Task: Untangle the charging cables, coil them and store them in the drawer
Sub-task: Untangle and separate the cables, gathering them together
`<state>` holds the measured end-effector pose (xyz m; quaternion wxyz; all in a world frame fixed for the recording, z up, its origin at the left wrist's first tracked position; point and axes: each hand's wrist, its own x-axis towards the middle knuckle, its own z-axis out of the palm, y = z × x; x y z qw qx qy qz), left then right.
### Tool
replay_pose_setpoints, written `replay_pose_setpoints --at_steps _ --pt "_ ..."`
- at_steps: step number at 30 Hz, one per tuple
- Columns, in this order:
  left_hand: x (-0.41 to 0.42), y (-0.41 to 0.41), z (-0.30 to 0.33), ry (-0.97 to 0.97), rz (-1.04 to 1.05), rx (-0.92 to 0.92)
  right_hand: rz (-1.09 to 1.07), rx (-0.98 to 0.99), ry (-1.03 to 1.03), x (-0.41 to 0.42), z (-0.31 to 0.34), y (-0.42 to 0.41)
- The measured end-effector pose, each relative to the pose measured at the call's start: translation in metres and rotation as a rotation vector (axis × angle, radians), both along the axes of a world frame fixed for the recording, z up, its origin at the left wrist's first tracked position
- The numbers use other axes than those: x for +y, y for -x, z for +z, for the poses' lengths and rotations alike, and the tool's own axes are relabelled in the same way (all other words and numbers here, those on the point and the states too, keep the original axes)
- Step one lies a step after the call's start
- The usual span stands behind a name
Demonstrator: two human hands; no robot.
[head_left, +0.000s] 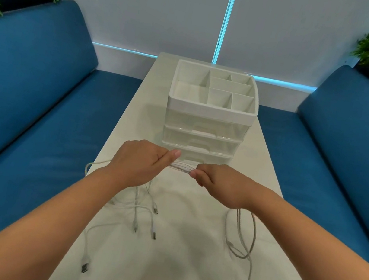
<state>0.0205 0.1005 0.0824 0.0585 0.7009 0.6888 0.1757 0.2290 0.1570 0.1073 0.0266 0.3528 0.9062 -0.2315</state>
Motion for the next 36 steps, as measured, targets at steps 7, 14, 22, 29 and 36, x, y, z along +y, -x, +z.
replay_pose_setpoints --at_steps 7,14,22,29,36 --pt "0.004 0.000 -0.003 -0.003 0.053 0.170 0.002 0.073 0.266 0.004 0.004 -0.006" --pt "0.002 -0.002 -0.013 0.091 0.031 -0.351 -0.034 0.156 0.405 0.008 0.008 -0.010" --pt "0.003 0.003 0.003 0.179 -0.185 -0.036 -0.057 0.033 0.428 0.014 0.019 -0.005" --pt "0.013 -0.056 0.018 0.171 -0.260 -0.178 -0.044 0.083 0.409 0.010 0.029 0.013" --pt "0.020 -0.057 0.020 0.004 -0.132 0.071 -0.163 0.289 0.411 0.017 0.028 -0.004"
